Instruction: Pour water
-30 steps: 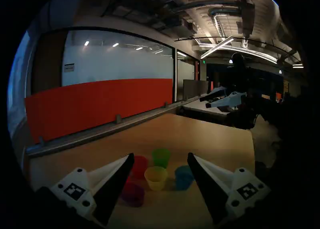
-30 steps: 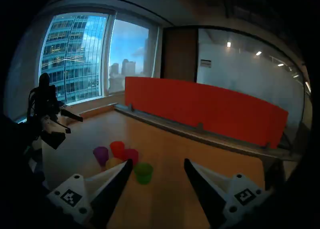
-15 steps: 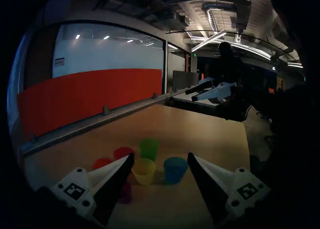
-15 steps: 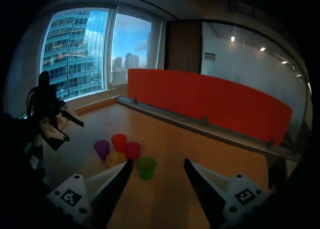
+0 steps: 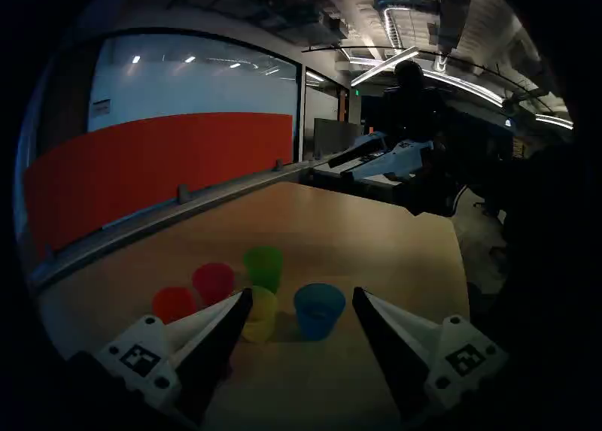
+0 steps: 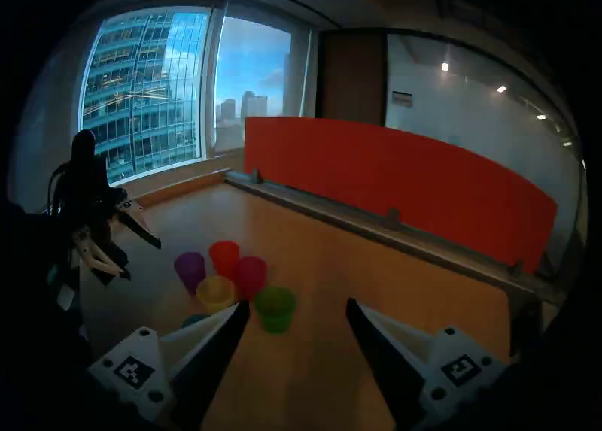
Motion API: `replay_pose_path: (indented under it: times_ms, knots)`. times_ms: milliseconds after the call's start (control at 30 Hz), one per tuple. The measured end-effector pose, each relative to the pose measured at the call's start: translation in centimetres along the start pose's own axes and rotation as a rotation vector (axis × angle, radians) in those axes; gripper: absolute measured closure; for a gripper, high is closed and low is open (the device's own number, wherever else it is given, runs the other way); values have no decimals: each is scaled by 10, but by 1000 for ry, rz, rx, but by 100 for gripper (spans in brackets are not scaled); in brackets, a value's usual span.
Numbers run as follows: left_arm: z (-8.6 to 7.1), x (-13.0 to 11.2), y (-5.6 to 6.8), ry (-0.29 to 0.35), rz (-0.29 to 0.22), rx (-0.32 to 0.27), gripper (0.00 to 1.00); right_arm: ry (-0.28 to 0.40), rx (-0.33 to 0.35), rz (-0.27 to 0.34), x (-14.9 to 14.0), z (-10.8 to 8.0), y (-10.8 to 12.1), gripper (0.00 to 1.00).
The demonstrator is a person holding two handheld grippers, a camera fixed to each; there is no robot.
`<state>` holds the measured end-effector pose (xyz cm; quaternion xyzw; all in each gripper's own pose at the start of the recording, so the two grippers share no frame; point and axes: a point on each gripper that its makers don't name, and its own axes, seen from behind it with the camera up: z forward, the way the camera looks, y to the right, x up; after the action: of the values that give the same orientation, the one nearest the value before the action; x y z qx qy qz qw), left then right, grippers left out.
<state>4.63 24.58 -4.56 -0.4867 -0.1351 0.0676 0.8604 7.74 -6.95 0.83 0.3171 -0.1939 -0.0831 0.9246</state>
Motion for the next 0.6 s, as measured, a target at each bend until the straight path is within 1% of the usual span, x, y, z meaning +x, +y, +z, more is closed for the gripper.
replay_pose_path:
  times_ms: [200, 433, 600]
  knots:
    - [13, -12, 7, -24, -3, -18, 1, -6, 5, 7, -4, 7, 1, 1]
    - [29, -28, 18, -60, 18, -41, 1, -13, 14, 7, -8, 14, 1, 1]
    - [42, -39, 23, -89, 27, -51, 1, -16, 20, 8, -10, 18, 2, 0]
